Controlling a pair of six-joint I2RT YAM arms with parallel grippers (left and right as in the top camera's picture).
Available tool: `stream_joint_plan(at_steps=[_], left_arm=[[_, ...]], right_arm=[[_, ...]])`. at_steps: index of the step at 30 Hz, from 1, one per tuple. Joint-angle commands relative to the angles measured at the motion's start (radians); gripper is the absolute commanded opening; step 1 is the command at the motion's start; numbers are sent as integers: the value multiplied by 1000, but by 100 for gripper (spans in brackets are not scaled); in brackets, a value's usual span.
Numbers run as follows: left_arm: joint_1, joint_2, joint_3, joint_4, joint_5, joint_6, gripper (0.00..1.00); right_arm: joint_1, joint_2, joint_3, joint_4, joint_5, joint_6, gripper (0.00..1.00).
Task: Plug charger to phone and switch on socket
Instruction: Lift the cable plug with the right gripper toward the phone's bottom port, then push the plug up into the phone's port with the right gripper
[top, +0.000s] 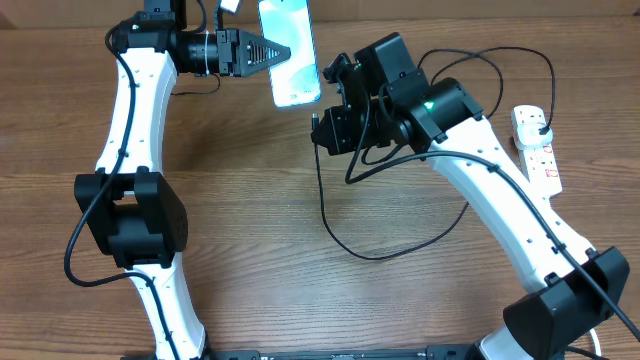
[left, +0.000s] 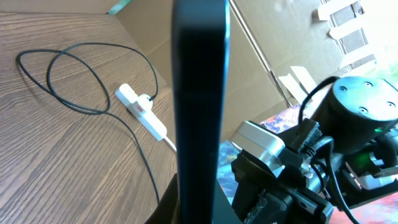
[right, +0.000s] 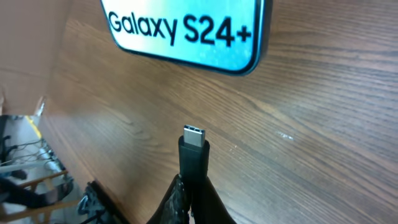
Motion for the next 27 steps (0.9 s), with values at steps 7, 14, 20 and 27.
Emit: stream_joint_plan(at_steps=[7, 14, 20, 27], left_arm=[[-44, -35, 22, -9, -50, 15, 4], [-50, -35, 22, -9, -22, 11, 4], [-49, -35, 22, -7, 23, 3, 4], [-51, -35, 22, -6, 21, -8, 4]], right_arm=[[76, -9, 5, 4, 240, 60, 4], [79, -9, 5, 4, 263, 60, 4], [84, -9, 3, 4, 262, 79, 4], [106, -8, 3, 11, 270, 84, 4]])
